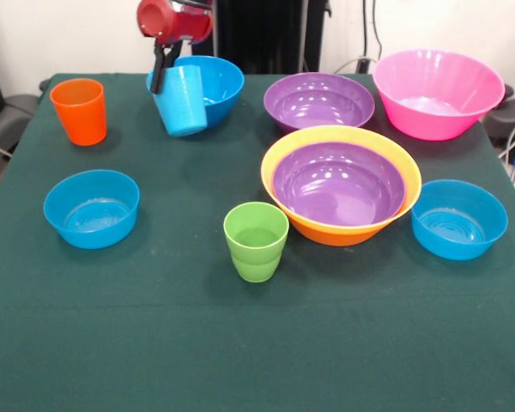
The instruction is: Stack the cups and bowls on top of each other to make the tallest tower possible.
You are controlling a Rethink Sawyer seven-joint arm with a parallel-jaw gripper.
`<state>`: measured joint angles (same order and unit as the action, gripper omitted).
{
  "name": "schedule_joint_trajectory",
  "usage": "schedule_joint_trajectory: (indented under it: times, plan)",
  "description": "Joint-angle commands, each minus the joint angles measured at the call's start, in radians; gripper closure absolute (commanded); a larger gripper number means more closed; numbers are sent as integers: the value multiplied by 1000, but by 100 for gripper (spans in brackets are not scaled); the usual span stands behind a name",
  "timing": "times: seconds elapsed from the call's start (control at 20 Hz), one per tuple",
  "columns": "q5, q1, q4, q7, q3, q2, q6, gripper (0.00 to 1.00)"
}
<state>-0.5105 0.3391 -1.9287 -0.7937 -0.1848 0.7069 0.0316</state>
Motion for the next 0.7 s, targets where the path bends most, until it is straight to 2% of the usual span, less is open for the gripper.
schedule_joint_trajectory:
  times: [0.05, 0.25, 0.3, 0.4, 0.7]
  plan:
    - [28, 88, 115, 53, 306, 33, -347, 100]
    - [65, 129, 168, 118, 376, 12, -538, 100]
    - [81, 139, 175, 108, 391, 10, -567, 100]
    - [88, 123, 203, 80, 366, 2, -648, 100]
    - [137, 129, 278, 8, 371, -24, -802, 100]
